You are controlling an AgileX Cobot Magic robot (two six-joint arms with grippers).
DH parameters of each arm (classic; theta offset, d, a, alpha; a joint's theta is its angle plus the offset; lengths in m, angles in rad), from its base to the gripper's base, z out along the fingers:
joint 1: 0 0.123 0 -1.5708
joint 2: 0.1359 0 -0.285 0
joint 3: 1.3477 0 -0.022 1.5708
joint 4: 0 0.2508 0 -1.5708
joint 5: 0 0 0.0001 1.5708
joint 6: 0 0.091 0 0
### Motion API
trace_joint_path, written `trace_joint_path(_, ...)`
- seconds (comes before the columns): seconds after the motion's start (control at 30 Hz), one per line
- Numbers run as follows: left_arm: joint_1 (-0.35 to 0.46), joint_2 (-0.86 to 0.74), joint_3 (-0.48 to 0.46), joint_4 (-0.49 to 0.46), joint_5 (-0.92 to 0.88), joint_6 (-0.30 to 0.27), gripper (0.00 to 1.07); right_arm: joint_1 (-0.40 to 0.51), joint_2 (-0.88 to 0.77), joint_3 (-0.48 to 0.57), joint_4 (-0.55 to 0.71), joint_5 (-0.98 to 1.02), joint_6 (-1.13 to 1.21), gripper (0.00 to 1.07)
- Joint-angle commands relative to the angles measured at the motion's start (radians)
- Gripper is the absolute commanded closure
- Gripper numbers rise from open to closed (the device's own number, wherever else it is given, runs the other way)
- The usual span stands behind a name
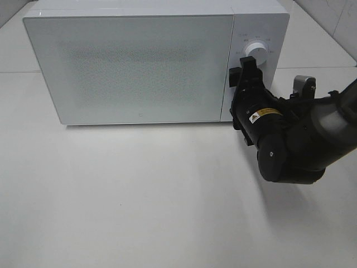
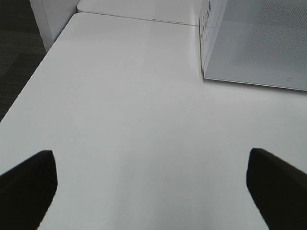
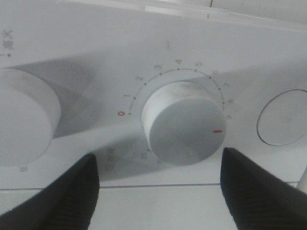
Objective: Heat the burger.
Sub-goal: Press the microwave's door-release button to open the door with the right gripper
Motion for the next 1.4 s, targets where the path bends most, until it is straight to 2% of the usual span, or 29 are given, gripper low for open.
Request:
trace_joint_path(0.03, 0.002, -0.012, 0.002, 0.0, -0.002, 0.001, 0.07, -0.006, -0.027, 0.006, -0.003, -0.235, -0.031, 0.34)
trace_joint_path(0.2, 0.002, -0.012, 0.002, 0.0, -0.002, 0.001, 0.07, -0.006, -0.086, 0.068, -0.058, -0.223, -0.099, 0.33)
trace_joint_path(0.37, 0.002, -0.012, 0.002, 0.0, -0.002, 0.001, 0.07, -0.006, -0.213, 0.142, -0.164, -0.049, -0.236, 0.33)
trace_joint_path(0.67, 0.002, -0.012, 0.002, 0.0, -0.002, 0.001, 0.07, -0.007, -0.407, 0.2, -0.172, 0.187, -0.543, 0.33)
trace_joint_path(0.7, 0.002, -0.012, 0.002, 0.0, -0.002, 0.001, 0.07, -0.007, -0.456, 0.2, -0.171, 0.287, -0.652, 0.33)
trace_joint_path(0.73, 0.002, -0.012, 0.002, 0.0, -0.002, 0.001, 0.07, -0.007, -0.456, 0.2, -0.171, 0.287, -0.652, 0.33)
trace_joint_path(0.87, 0.002, -0.012, 0.002, 0.0, -0.002, 0.001, 0.07, -0.007, -0.559, 0.2, -0.16, 0.454, -0.937, 0.32)
trace_joint_path(0.93, 0.002, -0.012, 0.002, 0.0, -0.002, 0.001, 0.07, -0.007, -0.58, 0.2, -0.159, 0.486, -0.988, 0.31)
trace_joint_path(1.0, 0.002, -0.012, 0.002, 0.0, -0.002, 0.001, 0.07, -0.024, -0.651, 0.177, -0.142, 0.667, -1.164, 0.27)
trace_joint_path(1.07, 0.002, -0.012, 0.002, 0.0, -0.002, 0.001, 0.07, -0.035, -0.667, 0.162, -0.145, 0.74, -1.214, 0.27)
trace_joint_path(1.1, 0.002, -0.012, 0.002, 0.0, -0.002, 0.001, 0.07, -0.058, -0.692, 0.125, -0.156, 0.887, -1.291, 0.26)
trace_joint_path(1.13, 0.002, -0.012, 0.002, 0.0, -0.002, 0.001, 0.07, -0.058, -0.692, 0.125, -0.156, 0.887, -1.291, 0.26)
trace_joint_path(1.2, 0.002, -0.012, 0.002, 0.0, -0.002, 0.001, 0.07, -0.101, -0.729, 0.051, -0.223, 1.131, -1.34, 0.26)
trace_joint_path(1.3, 0.002, -0.012, 0.002, 0.0, -0.002, 0.001, 0.07, -0.113, -0.741, 0.025, -0.25, 1.213, -1.34, 0.26)
trace_joint_path(1.33, 0.002, -0.012, 0.002, 0.0, -0.002, 0.001, 0.07, -0.136, -0.757, -0.024, -0.298, 1.376, -1.332, 0.27)
trace_joint_path(1.4, 0.002, -0.012, 0.002, 0.0, -0.002, 0.001, 0.07, -0.143, -0.764, -0.047, -0.32, 1.442, -1.33, 0.27)
